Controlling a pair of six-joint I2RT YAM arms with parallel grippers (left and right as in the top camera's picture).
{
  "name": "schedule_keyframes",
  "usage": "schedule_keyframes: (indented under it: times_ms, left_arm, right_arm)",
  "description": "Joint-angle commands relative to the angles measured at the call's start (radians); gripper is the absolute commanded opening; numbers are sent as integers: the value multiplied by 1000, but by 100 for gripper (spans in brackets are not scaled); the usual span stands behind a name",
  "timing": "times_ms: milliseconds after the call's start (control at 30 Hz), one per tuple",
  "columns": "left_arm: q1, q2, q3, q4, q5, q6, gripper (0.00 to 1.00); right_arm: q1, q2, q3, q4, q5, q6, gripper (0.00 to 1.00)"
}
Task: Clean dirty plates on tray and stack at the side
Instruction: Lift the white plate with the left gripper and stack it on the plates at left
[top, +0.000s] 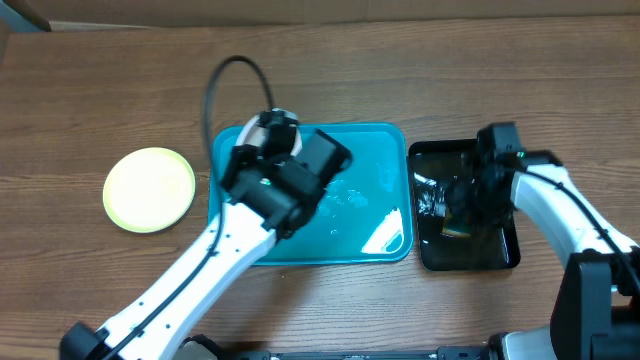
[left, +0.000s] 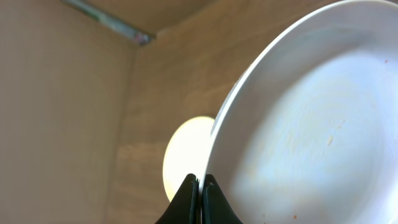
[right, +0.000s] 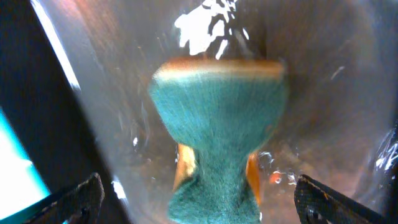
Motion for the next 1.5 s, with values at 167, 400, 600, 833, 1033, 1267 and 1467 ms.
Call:
schedule_keyframes:
  times_ms: [167,400,600,833,1033,1267,1467]
  left_arm:
    - [230,-150,0,-41,230,-74,4]
    - [549,-171,0,-64,523,-76,4]
    - [830,-133,-1,-31,623,-75,4]
    - [1074,-13,0,25,810,-53,4]
    - [1162,125,0,84,919,-35,4]
    - [1166,218,0,116,922,8,6]
    - [1167,210,0,131,961,9,45]
  right_arm:
    - [-2,-115,179,-106,41,19,100]
    - [21,-142,179,-174,41,21,100]
    - [54,-142,179,-177,37,21,100]
    - [60,-142,179,-182,37,22,100]
    - [60,-142,179,-189,37,22,100]
    - [60,-142,179,-192,37,22,100]
    - [60,-142,179,-192,37,22,100]
